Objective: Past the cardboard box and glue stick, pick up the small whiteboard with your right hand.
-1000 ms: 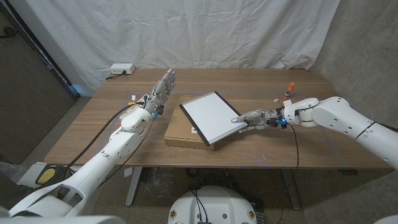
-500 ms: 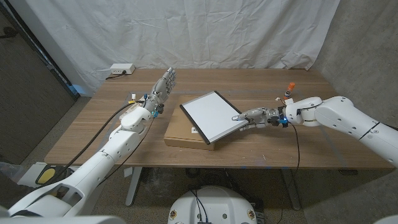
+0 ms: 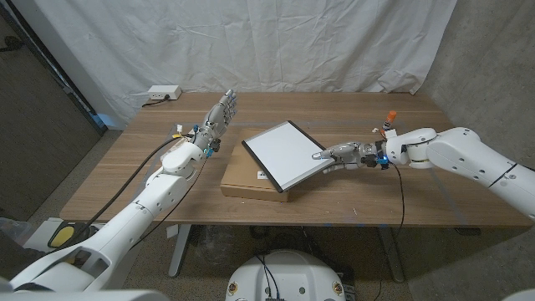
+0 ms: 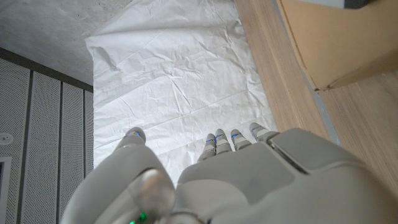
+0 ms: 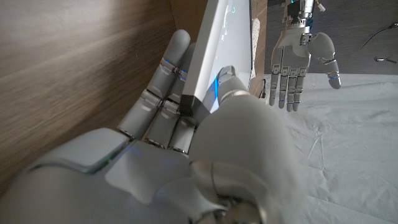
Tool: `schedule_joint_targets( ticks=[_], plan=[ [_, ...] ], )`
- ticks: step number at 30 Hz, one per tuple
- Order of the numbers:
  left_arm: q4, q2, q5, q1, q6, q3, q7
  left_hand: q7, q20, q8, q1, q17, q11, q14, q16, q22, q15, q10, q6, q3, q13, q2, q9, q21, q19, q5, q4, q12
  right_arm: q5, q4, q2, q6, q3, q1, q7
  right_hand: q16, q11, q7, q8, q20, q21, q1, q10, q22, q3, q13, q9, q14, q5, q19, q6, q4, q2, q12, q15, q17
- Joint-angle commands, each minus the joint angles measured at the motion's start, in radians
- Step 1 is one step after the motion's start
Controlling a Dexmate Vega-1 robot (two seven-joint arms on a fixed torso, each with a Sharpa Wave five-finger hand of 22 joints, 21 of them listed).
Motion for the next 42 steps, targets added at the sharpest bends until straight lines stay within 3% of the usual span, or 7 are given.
schedule_joint_targets(
  ticks=[1,42],
  plan=[
    [-0.011,0.004,0.001,0.003,0.011,0.0,0.006,0.001,-0.001,0.005,0.003,0.003,0.007,-0.003,0.01,0.004,0.003,-0.007,0.001,-0.003,0.002,0.008,0.006,0.004,0.0,0.005,-0.001,0.003,0.013,-0.011,-0.006,0.013,0.011,-0.004,-0.001,0.001,-0.053,0.005,-0.005,-0.075,0.012,0.067,0.049,0.008,0.004,0.095,0.003,0.027,0.005,-0.01,0.002,0.002,0.051,0.003,-0.069,0.007],
    [-0.111,0.051,0.01,0.019,0.062,-0.008,0.03,0.002,0.0,0.005,0.007,0.003,0.007,-0.003,0.009,0.005,0.004,-0.007,0.001,-0.01,0.002,0.011,0.006,0.002,-0.002,0.006,-0.002,0.004,0.083,-0.109,-0.077,0.093,0.114,-0.102,-0.052,-0.001,-0.05,0.003,-0.011,-0.075,0.067,0.092,0.058,0.038,0.003,0.127,0.019,0.04,0.002,-0.029,0.017,0.002,0.056,0.005,-0.069,0.035]
  ],
)
